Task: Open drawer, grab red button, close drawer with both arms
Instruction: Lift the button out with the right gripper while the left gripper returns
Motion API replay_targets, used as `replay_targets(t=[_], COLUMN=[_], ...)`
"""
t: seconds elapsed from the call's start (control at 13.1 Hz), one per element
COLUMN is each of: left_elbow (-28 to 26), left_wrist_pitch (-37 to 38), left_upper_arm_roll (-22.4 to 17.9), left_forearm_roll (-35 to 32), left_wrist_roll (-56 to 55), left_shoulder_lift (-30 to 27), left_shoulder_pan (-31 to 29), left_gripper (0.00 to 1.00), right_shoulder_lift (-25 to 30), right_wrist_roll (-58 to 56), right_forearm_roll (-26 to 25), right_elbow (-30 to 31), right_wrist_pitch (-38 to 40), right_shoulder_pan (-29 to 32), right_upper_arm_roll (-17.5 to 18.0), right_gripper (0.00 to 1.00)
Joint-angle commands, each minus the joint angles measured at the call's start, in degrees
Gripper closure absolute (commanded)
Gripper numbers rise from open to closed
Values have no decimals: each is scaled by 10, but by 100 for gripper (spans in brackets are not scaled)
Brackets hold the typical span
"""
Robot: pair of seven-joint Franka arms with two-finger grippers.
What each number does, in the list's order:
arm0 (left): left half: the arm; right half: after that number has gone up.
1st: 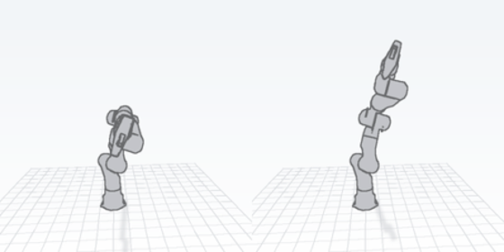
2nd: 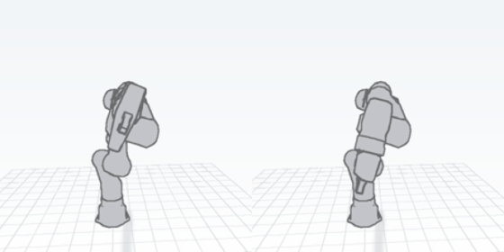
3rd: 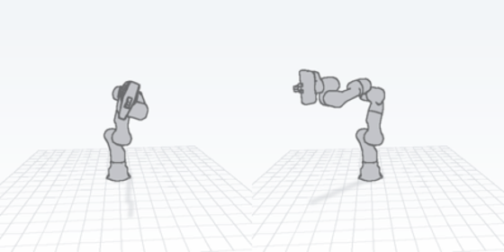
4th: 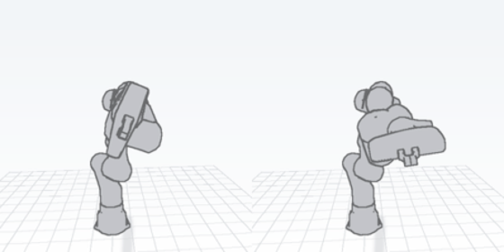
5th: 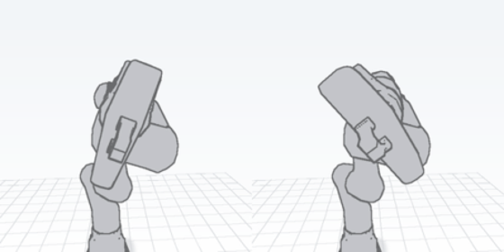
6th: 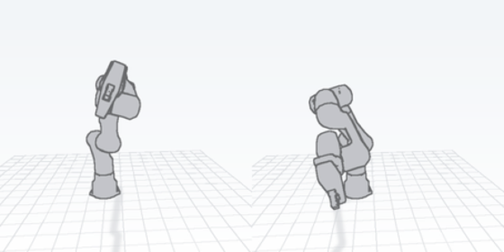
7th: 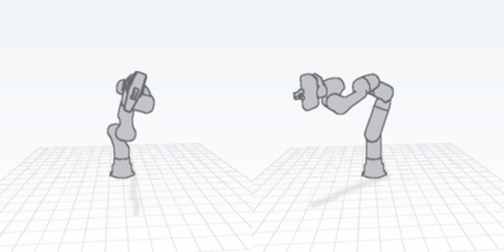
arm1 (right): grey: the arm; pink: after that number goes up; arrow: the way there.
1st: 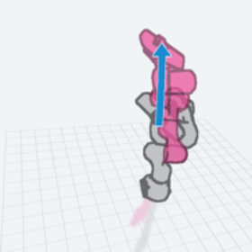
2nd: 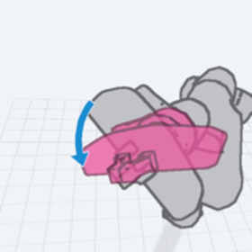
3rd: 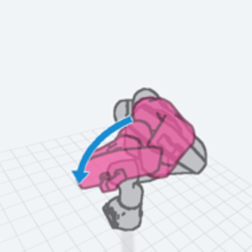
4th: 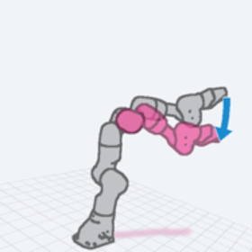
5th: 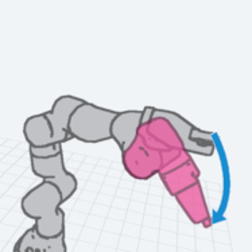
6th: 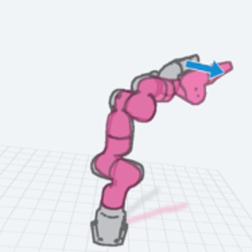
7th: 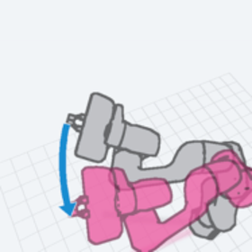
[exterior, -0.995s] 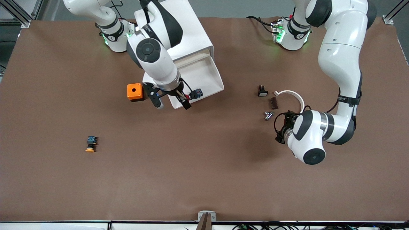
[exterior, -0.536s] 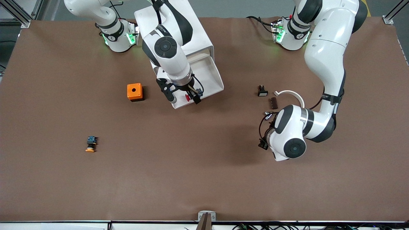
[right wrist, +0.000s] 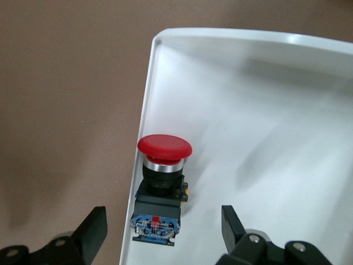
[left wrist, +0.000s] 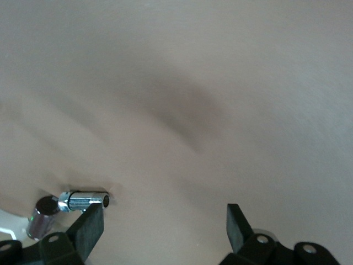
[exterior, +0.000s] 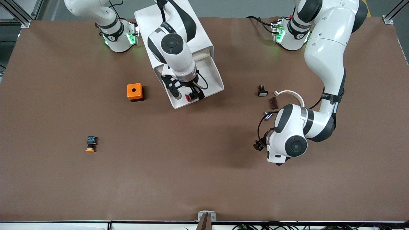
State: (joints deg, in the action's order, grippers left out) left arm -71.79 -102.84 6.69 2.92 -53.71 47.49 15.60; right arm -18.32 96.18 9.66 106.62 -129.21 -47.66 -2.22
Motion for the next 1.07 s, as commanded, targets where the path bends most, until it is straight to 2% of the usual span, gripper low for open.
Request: replay_targets(t=[0.0,0.15,0.31,0.61,0.69,0.77,0.99], left_elbow=[-10,-11,-14,-26,-27,-28,-31], left_wrist_pitch=[-3,-3,-2,-3,-3,-3,-10], left_upper_arm_roll=[7,8,6,7,8,8,32], left_forearm_roll=[-24,-51,-48,-50,-49,-44,-47], left_wrist_roll=[59,60,38,-9,-10,-12,-27], left_shoulder_lift=[-21,-24,-23,-24,-24,-26,-31], left_shoulder_pan=[8,20,43,69,74,77,77], left_gripper=[1,1,0,0,0,0,0], right_shoulder_lift=[-3,-6,-7,-6,-5,-2,2], right_wrist_roll=[12,13,13,10,5,0,-92], right_forearm_roll=[-6,-6,-6,-19,-20,-20,-20], right_elbow=[10,10,10,2,-2,-11,-86], right_wrist_pitch=[-21,-24,-24,-17,-15,-9,111], right_shoulder_pan=[-10,-13,-16,-13,-10,-5,41], right_upper_arm_roll=[-8,-8,-8,-9,-9,-9,-9], right_gripper=[13,26,50,92,99,100,100])
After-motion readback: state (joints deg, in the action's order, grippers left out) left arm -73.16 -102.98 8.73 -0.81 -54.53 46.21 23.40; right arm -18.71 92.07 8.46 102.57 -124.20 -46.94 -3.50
